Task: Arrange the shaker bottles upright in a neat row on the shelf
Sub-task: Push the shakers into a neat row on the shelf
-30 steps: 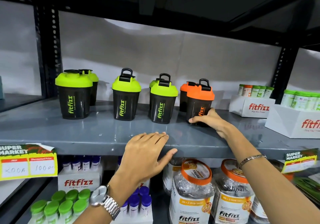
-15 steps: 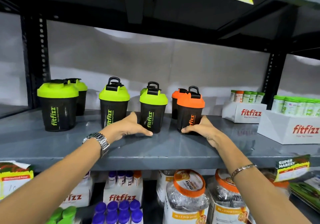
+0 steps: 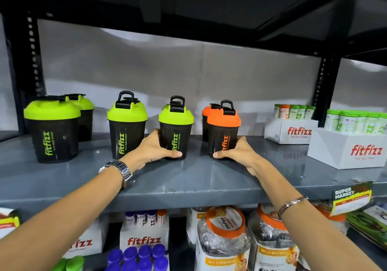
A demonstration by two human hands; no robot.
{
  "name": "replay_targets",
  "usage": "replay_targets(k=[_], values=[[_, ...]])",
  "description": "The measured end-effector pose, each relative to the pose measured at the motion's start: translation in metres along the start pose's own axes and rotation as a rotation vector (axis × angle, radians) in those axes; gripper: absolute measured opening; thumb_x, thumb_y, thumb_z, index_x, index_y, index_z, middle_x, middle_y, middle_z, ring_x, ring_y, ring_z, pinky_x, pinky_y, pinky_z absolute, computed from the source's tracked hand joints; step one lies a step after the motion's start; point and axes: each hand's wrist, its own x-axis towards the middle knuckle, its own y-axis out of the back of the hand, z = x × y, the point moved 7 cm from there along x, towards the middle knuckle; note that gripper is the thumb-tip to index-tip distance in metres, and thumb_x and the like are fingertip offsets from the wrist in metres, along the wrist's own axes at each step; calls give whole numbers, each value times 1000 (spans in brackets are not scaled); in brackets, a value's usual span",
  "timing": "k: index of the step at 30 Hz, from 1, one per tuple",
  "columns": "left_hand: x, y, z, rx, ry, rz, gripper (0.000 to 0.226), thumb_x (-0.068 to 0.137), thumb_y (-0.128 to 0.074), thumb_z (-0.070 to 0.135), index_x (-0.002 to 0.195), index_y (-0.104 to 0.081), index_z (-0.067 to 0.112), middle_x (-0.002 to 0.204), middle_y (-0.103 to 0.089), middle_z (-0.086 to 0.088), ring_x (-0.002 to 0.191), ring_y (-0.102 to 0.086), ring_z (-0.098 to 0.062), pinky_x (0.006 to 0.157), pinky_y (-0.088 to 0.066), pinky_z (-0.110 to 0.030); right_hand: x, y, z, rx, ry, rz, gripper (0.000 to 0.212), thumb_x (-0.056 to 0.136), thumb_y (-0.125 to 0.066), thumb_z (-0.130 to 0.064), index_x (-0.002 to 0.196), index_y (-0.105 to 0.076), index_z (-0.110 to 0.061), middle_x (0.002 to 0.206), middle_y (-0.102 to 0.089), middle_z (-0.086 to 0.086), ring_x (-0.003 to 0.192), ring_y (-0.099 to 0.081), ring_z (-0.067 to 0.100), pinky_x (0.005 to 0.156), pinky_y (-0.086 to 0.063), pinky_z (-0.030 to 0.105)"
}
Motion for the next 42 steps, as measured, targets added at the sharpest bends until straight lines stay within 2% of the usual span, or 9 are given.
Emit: replay_targets(k=[10, 20, 24, 27, 29, 31, 33, 38, 42], values=[[2, 0, 1, 53, -13, 69, 83, 58, -87, 23, 125, -39, 9, 123, -55, -6, 103, -50, -16, 87, -39, -26, 2, 4, 1, -41, 5, 51, 79, 55, -86, -20, 121, -46, -4, 119, -60, 13, 112, -57, 27, 101, -45, 44], [-16, -7, 3, -21, 120, -90, 100, 66, -83, 20, 138, -17, 0, 134, -46, -10, 123, -44, -23, 104, -36, -37, -6, 9, 0, 47, -51, 82, 82, 59, -83, -18, 122, -33, -7, 131, -48, 15, 119, -49, 27, 99, -41, 37], [-64, 12, 23, -21, -21, -187, 78, 69, -80, 17, 131, -34, 15, 108, -54, 10, 105, -49, -10, 82, -40, -17, -28, 23, -12, 0, 39, 297, 93, 67, -78, -22, 141, -24, -8, 143, -36, 16, 132, -36, 31, 108, -33, 43], [-97, 70, 48, -153, -341, 64, 51, 67, -78, 3, 106, -56, 27, 97, -68, 11, 97, -60, -14, 79, -48, -16, -70, 28, -33, 50, 225, 564, 70, 72, -74, -21, 132, -39, -12, 125, -51, 10, 118, -49, 27, 99, -41, 42], [-115, 125, 53, -89, -537, 479, 48, 71, -74, -2, 97, -55, 33, 94, -67, 5, 95, -61, -15, 87, -49, -31, -104, 13, -56, 156, 369, 676, 48, 74, -70, -18, 117, -48, -19, 101, -59, 2, 93, -60, 18, 84, -48, 36], [-130, 169, 43, 14, -585, 854, 51, 73, -69, 0, 99, -48, 38, 100, -62, -2, 98, -58, -16, 92, -46, -39, -119, -27, -85, 143, 503, 502, 38, 73, -70, -15, 105, -50, -25, 83, -60, -3, 70, -58, 7, 71, -49, 26], [-131, 197, 22, 45, -525, 996, 55, 71, -73, 8, 110, -46, 33, 112, -55, -5, 107, -54, -17, 97, -43, -37, -121, -84, -109, 19, 545, 168, 42, 72, -73, -20, 108, -50, -24, 86, -56, -6, 69, -54, 2, 66, -45, 19], [-102, 222, -39, 264, -67, 876, 111, 54, -88, 29, 140, -23, 4, 140, -30, -22, 131, -27, -31, 108, -25, -43, -93, -169, -123, -66, 324, -136, 78, 70, -77, -26, 132, -33, -11, 127, -43, 9, 119, -49, 25, 100, -42, 39], [-83, 217, -66, 142, 77, 684, 118, 48, -92, 26, 139, -20, 0, 142, -33, -22, 132, -30, -31, 109, -29, -42, -67, -195, -126, -135, 180, -154, 94, 64, -82, -30, 135, -27, -3, 140, -35, 17, 128, -40, 33, 105, -37, 41]])
